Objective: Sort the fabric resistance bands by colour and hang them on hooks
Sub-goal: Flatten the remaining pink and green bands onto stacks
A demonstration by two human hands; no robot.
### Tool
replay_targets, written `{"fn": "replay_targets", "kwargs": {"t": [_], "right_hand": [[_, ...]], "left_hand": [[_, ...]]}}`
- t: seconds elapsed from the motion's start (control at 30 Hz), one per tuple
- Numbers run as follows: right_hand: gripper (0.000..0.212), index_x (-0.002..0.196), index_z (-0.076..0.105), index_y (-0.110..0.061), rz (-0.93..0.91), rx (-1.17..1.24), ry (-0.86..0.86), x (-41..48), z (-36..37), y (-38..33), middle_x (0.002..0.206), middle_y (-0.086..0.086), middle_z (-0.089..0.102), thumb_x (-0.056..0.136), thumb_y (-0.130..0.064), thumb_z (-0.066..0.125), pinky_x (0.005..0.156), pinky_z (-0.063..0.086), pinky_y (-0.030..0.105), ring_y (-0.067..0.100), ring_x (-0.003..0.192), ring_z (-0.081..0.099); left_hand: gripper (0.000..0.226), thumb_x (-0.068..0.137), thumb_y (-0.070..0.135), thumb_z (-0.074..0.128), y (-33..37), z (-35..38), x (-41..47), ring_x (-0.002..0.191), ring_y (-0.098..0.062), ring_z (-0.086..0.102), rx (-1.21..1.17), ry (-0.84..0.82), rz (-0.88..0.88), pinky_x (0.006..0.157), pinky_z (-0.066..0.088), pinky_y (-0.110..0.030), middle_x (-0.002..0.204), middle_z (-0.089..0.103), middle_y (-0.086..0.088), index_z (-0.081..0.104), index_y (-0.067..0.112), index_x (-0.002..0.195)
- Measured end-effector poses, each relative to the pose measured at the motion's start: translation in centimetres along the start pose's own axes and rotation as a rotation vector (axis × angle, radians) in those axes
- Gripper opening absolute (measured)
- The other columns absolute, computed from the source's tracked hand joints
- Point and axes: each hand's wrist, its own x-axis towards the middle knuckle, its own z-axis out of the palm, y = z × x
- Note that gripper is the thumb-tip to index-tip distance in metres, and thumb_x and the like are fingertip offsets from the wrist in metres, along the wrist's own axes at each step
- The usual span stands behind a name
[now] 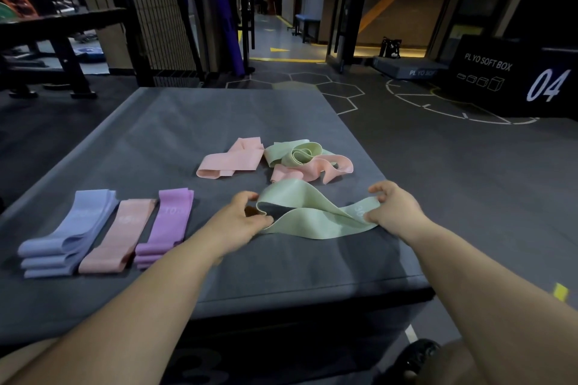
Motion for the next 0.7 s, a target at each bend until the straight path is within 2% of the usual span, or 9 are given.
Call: {"fn": "replay_targets", "kwargs": {"t": [0.07,0.13,0.2,0.3,0.37,0.47,0.57,0.63,0.7], "right_hand": [[0.053,0.128,0.056,-0.017,-0.001,-0.004,0.001,0.1,-0.1,0.0,0.106,-0.001,0.052,0.078,-0.004,0.070,0.076,0.037,0.021,0.018,0.092,0.052],[0.052,0.127,0.056,-0.017,0.005,0.006,0.004,0.1,-0.1,0.0,0.105,0.000,0.053,0.078,-0.004,0.070,0.076,0.037,0.022,0.019,0.091,0.053],[0.052,0.127,0.057,-0.017,0.008,0.019,0.006,0.2,-0.1,0.0,0.104,0.000,0.054,0.078,-0.004,0.070,0.076,0.037,0.022,0.019,0.091,0.053],[0.053,0.127,0.056,-0.018,0.010,0.036,0.006,0.3,-0.2,0.2,0.104,0.001,0.054,0.079,-0.004,0.071,0.076,0.037,0.022,0.019,0.090,0.054],[0.053,0.128,0.056,-0.018,0.015,0.048,0.002,0.4,-0.2,0.2,0.105,0.002,0.054,0.079,-0.005,0.071,0.075,0.037,0.022,0.019,0.089,0.054],[0.053,0.127,0.057,-0.018,0.021,0.061,0.004,0.5,-0.2,0.4,0.104,0.002,0.054,0.079,-0.006,0.073,0.075,0.036,0.021,0.019,0.088,0.053],[0.052,0.126,0.057,-0.018,0.030,0.069,0.006,0.6,-0.1,0.5,0.102,0.002,0.055,0.079,-0.006,0.074,0.073,0.036,0.022,0.018,0.087,0.054],[0.052,0.126,0.057,-0.018,0.034,0.066,0.013,0.8,-0.1,0.7,0.100,0.001,0.056,0.079,-0.005,0.074,0.072,0.037,0.022,0.019,0.087,0.054],[0.052,0.125,0.057,-0.019,0.042,0.067,0.022,0.9,0.0,0.8,0.097,0.001,0.056,0.078,-0.006,0.074,0.071,0.037,0.023,0.019,0.086,0.055]], "left_hand": [[0.082,0.046,0.060,0.071,0.0,0.0,-0.2,0.096,-0.016,0.066,-0.136,-0.044,0.003,0.090,0.053,-0.038,0.108,0.067,0.005,0.050,0.033,0.120],[0.082,0.041,0.058,0.076,0.4,-0.1,-0.4,0.087,-0.014,0.065,-0.251,-0.088,0.001,0.075,0.053,-0.032,0.105,0.067,0.002,0.054,0.028,0.114],[0.080,0.041,0.055,0.079,0.8,-0.2,-0.5,0.078,-0.011,0.058,-0.314,-0.115,0.007,0.062,0.042,-0.025,0.098,0.066,0.003,0.056,0.021,0.110],[0.056,0.054,0.044,0.084,0.9,-0.4,-0.5,0.068,-0.008,0.050,-0.390,-0.139,-0.028,0.057,0.035,-0.023,0.080,0.063,0.007,0.057,0.017,0.096],[0.047,0.060,0.038,0.087,0.9,-0.4,-0.5,0.070,-0.007,0.052,-0.436,-0.165,-0.050,0.061,0.036,-0.022,0.079,0.064,0.008,0.056,0.019,0.090],[0.043,0.062,0.046,0.074,1.0,-0.4,-0.4,0.074,-0.008,0.055,-0.504,-0.171,-0.069,0.065,0.037,-0.023,0.082,0.064,0.006,0.056,0.019,0.090],[0.034,0.078,0.049,0.062,1.1,-0.6,-0.2,0.062,-0.005,0.057,-0.582,-0.172,-0.105,0.055,0.040,-0.019,0.076,0.065,0.005,0.059,0.020,0.095],[0.019,0.094,0.033,0.056,1.2,-0.8,-0.2,0.061,-0.007,0.059,-0.657,-0.161,-0.136,0.056,0.044,-0.019,0.077,0.066,0.003,0.061,0.016,0.100],[0.011,0.097,0.014,0.049,1.2,-1.0,-0.3,0.067,-0.010,0.060,-0.713,-0.137,-0.161,0.061,0.046,-0.021,0.078,0.065,-0.001,0.060,0.013,0.097]]}}
